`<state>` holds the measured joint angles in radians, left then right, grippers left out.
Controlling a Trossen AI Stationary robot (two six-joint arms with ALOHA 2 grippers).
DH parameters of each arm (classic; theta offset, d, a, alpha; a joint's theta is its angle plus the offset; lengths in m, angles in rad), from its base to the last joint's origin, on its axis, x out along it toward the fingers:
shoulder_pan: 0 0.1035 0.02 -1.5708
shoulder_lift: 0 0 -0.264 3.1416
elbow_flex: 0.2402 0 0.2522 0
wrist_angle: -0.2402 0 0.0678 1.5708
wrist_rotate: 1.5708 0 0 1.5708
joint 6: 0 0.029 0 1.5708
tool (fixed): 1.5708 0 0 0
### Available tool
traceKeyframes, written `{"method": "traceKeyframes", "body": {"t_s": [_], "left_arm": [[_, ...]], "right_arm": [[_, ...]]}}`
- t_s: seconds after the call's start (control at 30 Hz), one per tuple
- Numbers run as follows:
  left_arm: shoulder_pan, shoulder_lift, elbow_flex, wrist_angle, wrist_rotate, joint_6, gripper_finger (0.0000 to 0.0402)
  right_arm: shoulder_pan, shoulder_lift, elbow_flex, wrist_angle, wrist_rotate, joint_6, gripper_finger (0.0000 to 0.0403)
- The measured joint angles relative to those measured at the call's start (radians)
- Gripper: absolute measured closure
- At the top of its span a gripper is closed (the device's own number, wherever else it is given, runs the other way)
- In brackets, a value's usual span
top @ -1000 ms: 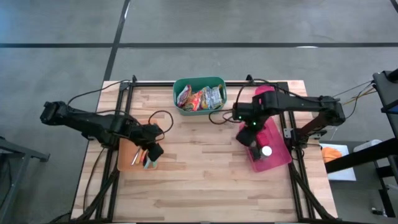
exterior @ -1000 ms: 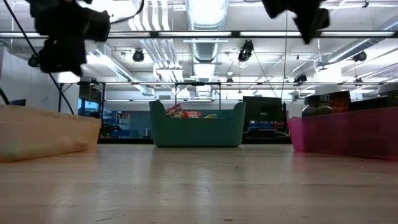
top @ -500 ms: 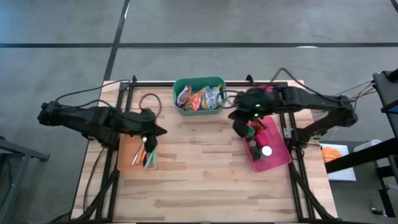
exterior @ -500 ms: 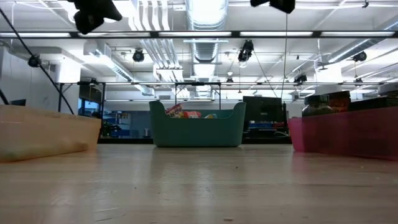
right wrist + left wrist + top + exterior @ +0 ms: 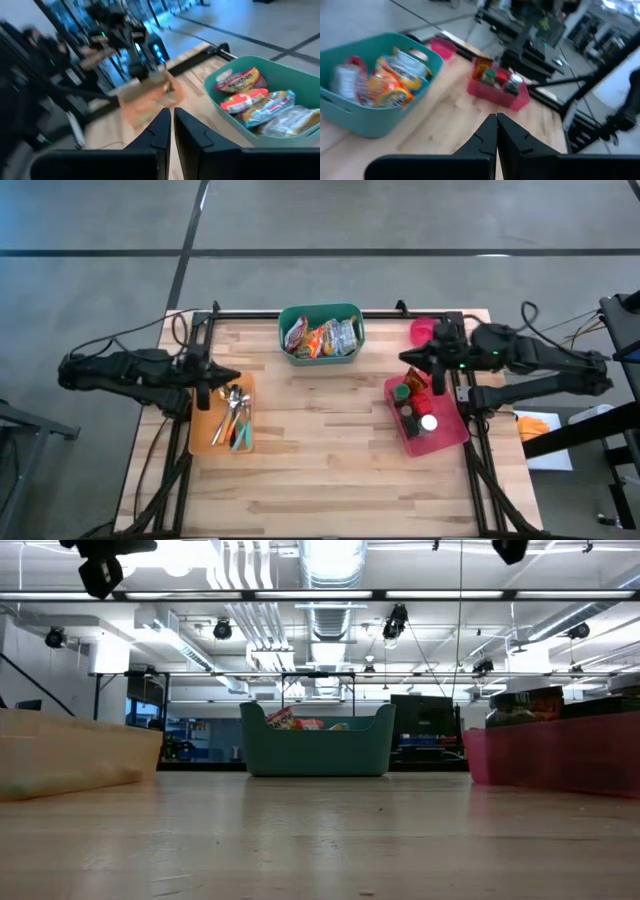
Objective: Pick & Place Food Item
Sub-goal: Return to Home Position
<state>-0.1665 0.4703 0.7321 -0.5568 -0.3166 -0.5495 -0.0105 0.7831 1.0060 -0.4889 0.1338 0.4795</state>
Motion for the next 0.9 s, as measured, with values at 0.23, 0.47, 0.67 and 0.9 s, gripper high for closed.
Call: {"method": "traceKeyframes", "body": {"t_s": [0.23,0.47,0.67,0.9], "left_arm": [[0.0,-0.05,-0.019,-0.093,-0.035,0.088,0.039],[0.0,-0.024,-0.02,-0.247,-0.122,0.084,0.039],[-0.001,-0.03,-0.02,-0.227,-0.037,0.218,0.039],[-0.001,-0.173,-0.13,-0.202,-0.034,0.209,0.039]], "right_arm": [[0.0,-0.155,-0.124,0.021,0.0,0.09,0.0382],[0.0,-0.229,-0.269,0.203,0.009,0.075,0.0382],[0.0,-0.263,-0.397,0.4,-0.109,0.029,0.0382],[0.0,-0.282,-0.465,0.416,-0.115,0.034,0.0382]]}}
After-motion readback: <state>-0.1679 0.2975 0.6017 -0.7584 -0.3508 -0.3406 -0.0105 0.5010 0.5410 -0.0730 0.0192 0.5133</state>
